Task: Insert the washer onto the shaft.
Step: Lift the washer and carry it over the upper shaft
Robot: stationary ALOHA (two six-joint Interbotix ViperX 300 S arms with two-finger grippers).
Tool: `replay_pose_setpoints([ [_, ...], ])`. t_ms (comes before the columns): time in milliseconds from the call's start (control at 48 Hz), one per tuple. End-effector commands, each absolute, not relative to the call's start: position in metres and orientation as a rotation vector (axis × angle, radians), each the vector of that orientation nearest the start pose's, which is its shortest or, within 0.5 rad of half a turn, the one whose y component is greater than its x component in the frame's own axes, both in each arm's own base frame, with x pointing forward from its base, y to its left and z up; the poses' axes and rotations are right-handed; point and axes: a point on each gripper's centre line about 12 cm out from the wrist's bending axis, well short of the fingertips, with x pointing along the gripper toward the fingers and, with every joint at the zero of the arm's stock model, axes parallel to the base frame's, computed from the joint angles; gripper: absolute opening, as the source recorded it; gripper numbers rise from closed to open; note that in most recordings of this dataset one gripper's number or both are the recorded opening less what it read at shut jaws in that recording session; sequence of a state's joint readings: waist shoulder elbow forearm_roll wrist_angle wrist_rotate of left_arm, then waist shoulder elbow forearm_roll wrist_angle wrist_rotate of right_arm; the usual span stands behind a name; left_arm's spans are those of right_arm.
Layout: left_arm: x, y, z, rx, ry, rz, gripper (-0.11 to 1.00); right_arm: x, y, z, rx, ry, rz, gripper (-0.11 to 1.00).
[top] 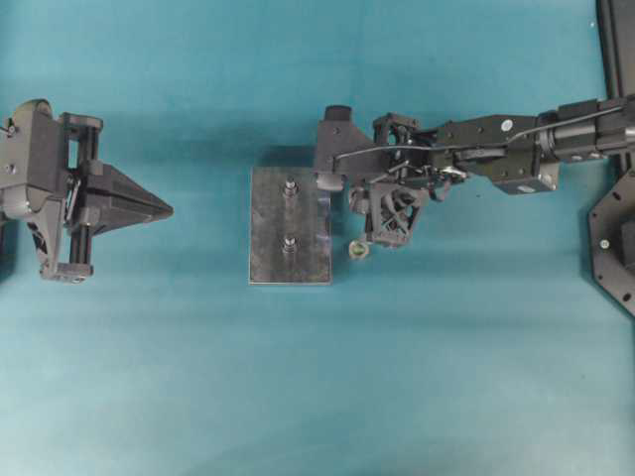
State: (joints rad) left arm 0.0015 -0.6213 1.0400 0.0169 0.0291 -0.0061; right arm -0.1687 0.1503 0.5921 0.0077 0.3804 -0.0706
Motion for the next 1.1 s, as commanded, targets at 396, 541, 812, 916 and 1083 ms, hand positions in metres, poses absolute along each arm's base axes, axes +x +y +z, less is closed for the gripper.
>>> replay_pose_setpoints([
  [396, 0.259, 0.001, 0.243, 0.010, 0.400, 0.001, 0.00, 0.418, -0.059, 0.204, -0.024, 1.016, -0.075, 0.33],
  [541, 0.259, 0.001, 0.245, 0.010, 0.380, 0.001, 0.00, 0.431, -0.054, 0.209, -0.041, 0.997, -0.058, 0.33],
  [812, 0.259, 0.000, 0.246, 0.007, 0.376, 0.000, 0.00, 0.443, -0.048, 0.199, -0.051, 1.011, -0.040, 0.33],
  [916, 0.259, 0.001, 0.245, 0.007, 0.380, 0.001, 0.00, 0.443, -0.050, 0.195, -0.051, 1.019, -0.041, 0.33],
  [1083, 0.259, 0.000, 0.244, 0.007, 0.384, 0.000, 0.00, 0.444, -0.054, 0.190, -0.064, 1.032, -0.045, 0.33],
])
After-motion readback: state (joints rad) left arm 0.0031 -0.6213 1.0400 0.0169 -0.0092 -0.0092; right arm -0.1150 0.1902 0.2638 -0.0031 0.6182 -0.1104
